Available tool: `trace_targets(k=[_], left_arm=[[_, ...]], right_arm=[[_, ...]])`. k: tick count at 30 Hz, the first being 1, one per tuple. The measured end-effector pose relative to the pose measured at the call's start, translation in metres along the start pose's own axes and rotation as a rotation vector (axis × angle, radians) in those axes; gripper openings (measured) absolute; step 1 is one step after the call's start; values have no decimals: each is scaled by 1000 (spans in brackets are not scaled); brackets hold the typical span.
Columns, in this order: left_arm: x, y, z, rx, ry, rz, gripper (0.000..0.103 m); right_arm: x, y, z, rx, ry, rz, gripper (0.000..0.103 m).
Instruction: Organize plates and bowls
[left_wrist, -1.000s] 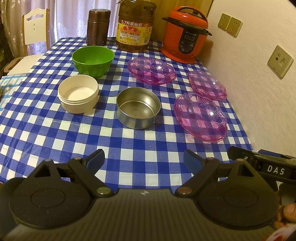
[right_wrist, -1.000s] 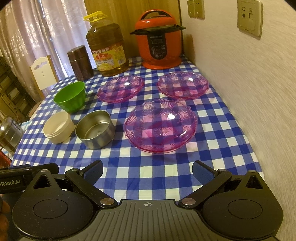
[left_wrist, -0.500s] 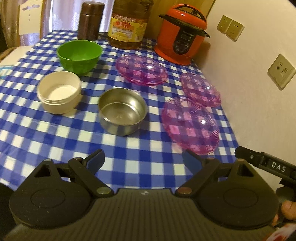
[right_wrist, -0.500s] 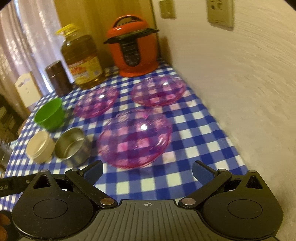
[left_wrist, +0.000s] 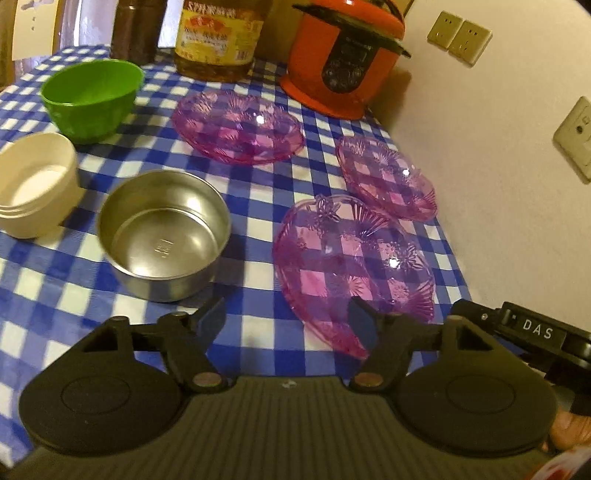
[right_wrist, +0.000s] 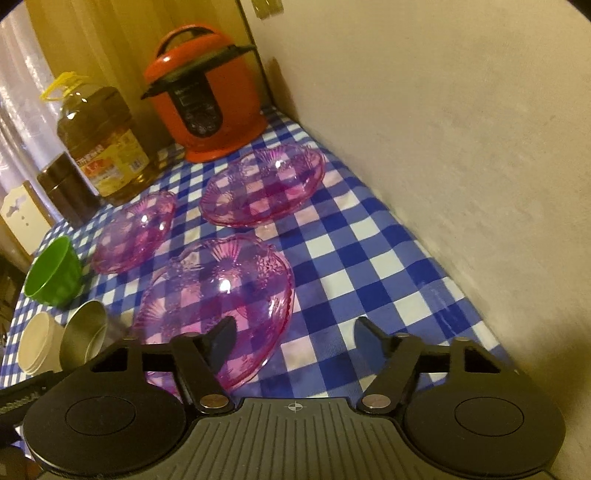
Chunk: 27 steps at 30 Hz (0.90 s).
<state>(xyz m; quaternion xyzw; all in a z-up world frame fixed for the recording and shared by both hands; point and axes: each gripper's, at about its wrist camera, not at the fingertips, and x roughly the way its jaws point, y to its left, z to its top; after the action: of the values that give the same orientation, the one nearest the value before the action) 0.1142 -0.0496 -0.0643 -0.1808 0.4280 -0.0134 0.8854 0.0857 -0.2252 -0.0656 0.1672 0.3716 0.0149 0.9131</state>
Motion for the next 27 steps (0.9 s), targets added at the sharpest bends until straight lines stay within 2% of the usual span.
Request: trace_targets(k=[6,8,15,20,27], left_arm=[[30,-5,-1,15,-5,27,52],[36,-5,0,13,-5,35,40],[45,-2,4,-20,-22,48,30],[47,-2,6,-8,-22,52,17],[47,-5,5,16,-19,47,10]], right_arm=[[27,-7,4,38,25,14,56],[34,-8,5,50,35,20,51],[48,-6,5,68,52,16,38],[50,-8,5,76,54,8,26],[50,-4,5,59,54,17,12]])
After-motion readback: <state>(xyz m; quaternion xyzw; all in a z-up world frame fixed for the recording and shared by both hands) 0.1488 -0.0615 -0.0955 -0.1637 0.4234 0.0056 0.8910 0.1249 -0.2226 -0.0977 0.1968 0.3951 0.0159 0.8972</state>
